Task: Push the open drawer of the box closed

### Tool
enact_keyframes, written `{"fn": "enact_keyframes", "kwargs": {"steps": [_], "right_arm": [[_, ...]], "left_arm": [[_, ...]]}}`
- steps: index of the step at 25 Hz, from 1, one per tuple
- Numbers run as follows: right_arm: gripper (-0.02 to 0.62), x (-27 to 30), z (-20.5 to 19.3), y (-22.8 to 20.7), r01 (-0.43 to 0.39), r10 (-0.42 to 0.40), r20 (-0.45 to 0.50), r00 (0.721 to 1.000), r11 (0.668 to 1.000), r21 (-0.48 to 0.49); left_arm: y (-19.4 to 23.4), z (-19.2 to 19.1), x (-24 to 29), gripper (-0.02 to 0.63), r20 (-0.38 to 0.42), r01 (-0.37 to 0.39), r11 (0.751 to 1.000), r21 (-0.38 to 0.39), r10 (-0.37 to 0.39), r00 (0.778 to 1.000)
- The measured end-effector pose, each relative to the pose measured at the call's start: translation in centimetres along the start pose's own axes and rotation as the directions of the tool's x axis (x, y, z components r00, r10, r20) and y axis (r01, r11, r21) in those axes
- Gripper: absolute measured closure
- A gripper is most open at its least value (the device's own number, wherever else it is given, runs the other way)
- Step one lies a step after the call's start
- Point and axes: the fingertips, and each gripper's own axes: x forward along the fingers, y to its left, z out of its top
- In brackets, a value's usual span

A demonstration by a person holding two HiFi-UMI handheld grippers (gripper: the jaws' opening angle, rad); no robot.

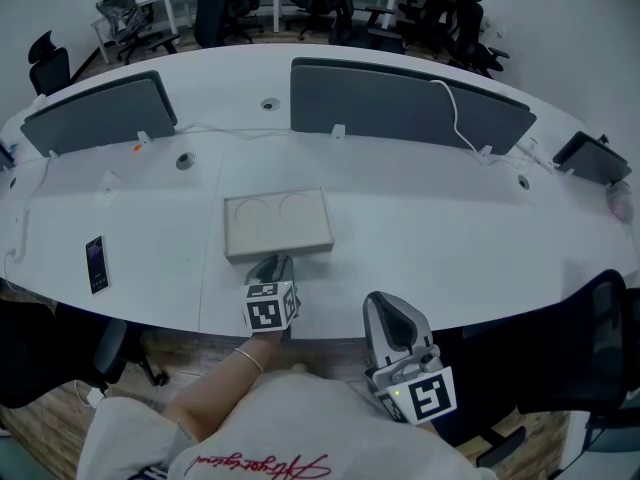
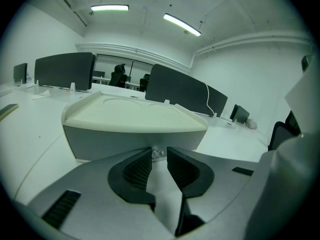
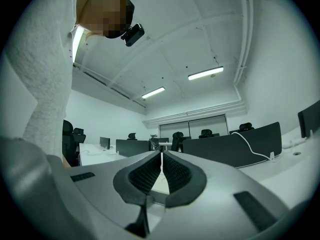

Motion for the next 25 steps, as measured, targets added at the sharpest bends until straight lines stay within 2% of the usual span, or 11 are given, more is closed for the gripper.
{"fn": "enact_keyframes", "kwargs": {"steps": [4,9,13,15,19,25], "right_arm": [[0.572,-0.7,-0.1,0.4,-0.006,0.006,0.006,1.0,1.0,0.022],[0.572,-2.1,-0.1,1.3,-0.025,0.025,-0.006,1.0,0.999,0.029],[0.572,-3.5,0.7,2.7,-0.063,0.062,0.028,0.998,0.997,0.037],[0.572,-4.2,1.1,3.4,-0.082,0.08,0.05,0.996,0.996,0.04],[0.572,-6.4,0.4,4.7,-0.106,0.105,0.013,0.994,0.994,0.026],[0.572,-9.9,1.3,6.7,-0.151,0.15,0.034,0.988,0.988,0.032]], "left_arm": [[-0.6,-0.3,-0.6,0.479,0.022,0.019,1.0,0.013,-0.019,1.0],[-1.5,-1.2,-2.6,0.479,0.044,0.017,0.999,0.038,-0.018,0.999],[-2.4,-0.9,-5.0,0.479,0.107,0.01,0.999,0.037,-0.014,0.994],[-2.9,-0.4,-6.6,0.479,0.155,0.005,0.999,0.039,-0.011,0.988],[-4.2,0.4,-10.4,0.48,0.244,-0.004,0.998,0.07,-0.013,0.97],[-6.1,-0.1,-15.6,0.481,0.334,-0.026,0.994,0.108,-0.011,0.943]]}}
